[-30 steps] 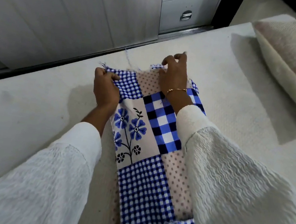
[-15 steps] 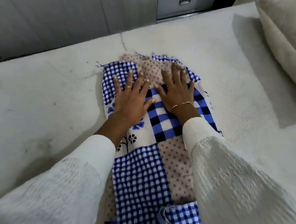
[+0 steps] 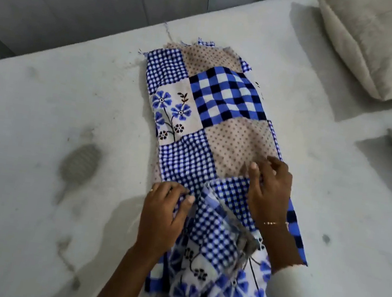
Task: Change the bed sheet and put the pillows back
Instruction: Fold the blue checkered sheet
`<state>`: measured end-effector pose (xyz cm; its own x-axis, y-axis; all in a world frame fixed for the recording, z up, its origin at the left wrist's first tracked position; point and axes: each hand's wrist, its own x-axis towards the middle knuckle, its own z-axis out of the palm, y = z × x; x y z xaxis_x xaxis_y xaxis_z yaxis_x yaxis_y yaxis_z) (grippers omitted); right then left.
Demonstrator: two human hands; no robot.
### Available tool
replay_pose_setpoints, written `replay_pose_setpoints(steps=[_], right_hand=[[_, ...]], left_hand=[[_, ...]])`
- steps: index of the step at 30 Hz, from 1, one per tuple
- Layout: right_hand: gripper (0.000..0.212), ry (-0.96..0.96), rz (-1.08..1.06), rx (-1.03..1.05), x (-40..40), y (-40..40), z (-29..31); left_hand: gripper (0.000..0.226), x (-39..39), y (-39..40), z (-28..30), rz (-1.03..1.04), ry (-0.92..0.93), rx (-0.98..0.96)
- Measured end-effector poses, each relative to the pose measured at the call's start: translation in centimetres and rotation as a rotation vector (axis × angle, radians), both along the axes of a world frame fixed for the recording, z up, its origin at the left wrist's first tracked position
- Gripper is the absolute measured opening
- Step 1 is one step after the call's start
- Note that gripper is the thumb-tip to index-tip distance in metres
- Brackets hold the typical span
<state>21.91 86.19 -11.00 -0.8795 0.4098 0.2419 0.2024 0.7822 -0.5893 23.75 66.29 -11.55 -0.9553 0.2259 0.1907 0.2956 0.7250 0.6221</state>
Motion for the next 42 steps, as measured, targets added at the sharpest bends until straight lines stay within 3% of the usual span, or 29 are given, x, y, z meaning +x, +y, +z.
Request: replay_pose_setpoints(steps=[3,7,9,12,14,17,20,23,25,29,34,38,42], right_hand=[[0.052,-0.088,0.033,-0.039,5.0,0.4,-1.1],[0.085,-0.224,-0.026,-0.439,9.2,0.5,-1.5],[0.081,-0.262,-0.068,-0.505,10.1,0.8,-1.4],[0.054,-0.36,-0.072,-0.587,10.1,1.2,-0.9],[0.05,-0.442,-0.074,-0.597,9.5,1.5,-0.7],[0.037,-0.474,-0.077,-0.648,8.9,1.7,-0.1],[0.023,-0.409,-0.113,-0.774,8.7,1.9,0.3],[0.017,-0.358,-0.096,-0.821,8.9,2.0,0.7],[0.017,-0.313,-0.085,-0.794,8.8,2.2,0.9],[0.013,-0.18,-0.069,-0.74,8.1,2.9,2.3],[0.019,-0.035,-0.104,-0.816,5.7,4.9,6.3],[0.012,-0.035,-0.092,-0.826,-1.9,5.9,9.0],[0.019,0.0,-0.012,-0.646,-13.5,6.3,10.1]], left_hand=[[0.071,4.5,-0.4,0.0,-0.037,-0.155,-0.029],[0.115,9.4,0.2,0.6,-0.053,-0.351,-0.012],[0.128,11.3,1.0,1.0,-0.082,-0.411,-0.091],[0.114,12.6,2.2,1.2,-0.04,-0.345,-0.388],[0.094,12.9,2.9,0.9,0.05,-0.24,-0.392],[0.052,12.6,3.5,1.4,0.264,-0.307,-0.085],[0.02,10.1,2.9,2.2,0.703,-0.547,0.325],[0.027,7.7,0.8,1.8,0.895,-0.681,0.604],[0.019,6.9,-0.4,1.9,0.833,-0.689,0.577],[0.017,5.3,-2.1,3.9,0.646,-0.513,0.421],[0.022,2.1,-1.0,9.3,0.492,-0.43,0.679],[0.025,-6.4,0.6,10.0,0.499,-0.322,0.613],[0.034,-18.3,0.9,9.3,0.597,-0.233,0.488]])
